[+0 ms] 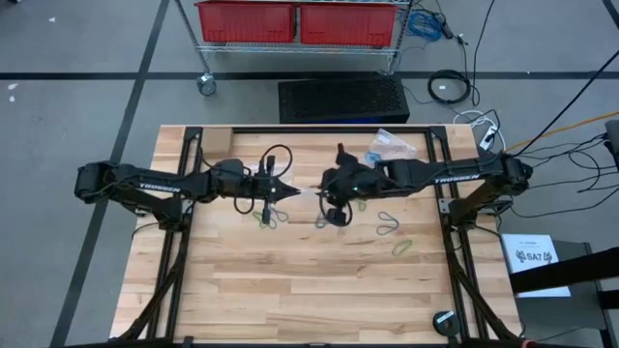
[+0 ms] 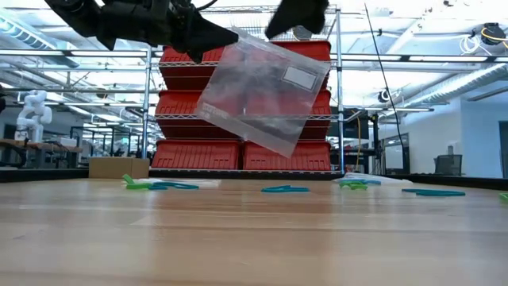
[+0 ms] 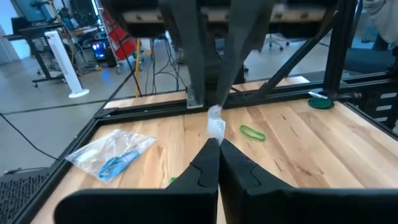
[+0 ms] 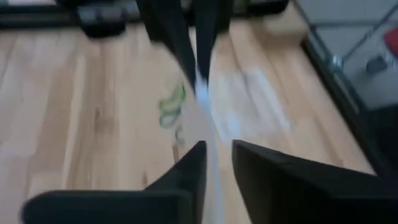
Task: Sort rubber bands
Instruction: Open the center transparent zip bag
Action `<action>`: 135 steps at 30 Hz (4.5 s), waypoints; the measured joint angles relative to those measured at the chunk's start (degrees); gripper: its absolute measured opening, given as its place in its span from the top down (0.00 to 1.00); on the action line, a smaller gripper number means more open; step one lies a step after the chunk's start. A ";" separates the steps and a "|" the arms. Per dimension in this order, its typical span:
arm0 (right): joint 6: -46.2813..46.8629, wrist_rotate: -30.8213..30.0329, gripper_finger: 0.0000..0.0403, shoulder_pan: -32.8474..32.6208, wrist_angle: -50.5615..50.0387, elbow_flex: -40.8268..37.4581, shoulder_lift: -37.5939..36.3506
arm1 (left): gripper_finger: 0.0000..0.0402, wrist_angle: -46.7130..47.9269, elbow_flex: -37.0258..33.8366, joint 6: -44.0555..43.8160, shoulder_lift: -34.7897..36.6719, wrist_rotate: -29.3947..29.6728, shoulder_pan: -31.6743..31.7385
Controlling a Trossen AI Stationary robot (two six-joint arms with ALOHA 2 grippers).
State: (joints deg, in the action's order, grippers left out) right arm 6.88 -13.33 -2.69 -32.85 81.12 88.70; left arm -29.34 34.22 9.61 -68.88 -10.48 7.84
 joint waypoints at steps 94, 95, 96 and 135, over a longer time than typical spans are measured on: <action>-0.64 -5.74 0.96 -0.32 -1.73 0.07 4.46 | 1.00 2.76 0.02 1.24 2.83 4.96 0.00; -0.31 -5.76 0.96 -0.45 -2.48 0.07 4.44 | 1.00 3.00 0.02 1.24 3.14 4.96 0.00; -0.10 -5.78 0.96 -0.54 -3.06 0.07 4.44 | 1.00 3.18 0.02 1.24 3.46 4.96 0.02; 7.75 -4.62 0.70 -2.90 -9.09 -0.02 0.00 | 1.00 4.22 0.02 1.63 4.72 6.97 1.55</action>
State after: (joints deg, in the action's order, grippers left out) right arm 14.64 -17.96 -5.58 -41.93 81.10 88.71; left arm -25.12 34.24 11.25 -64.16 -3.51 9.39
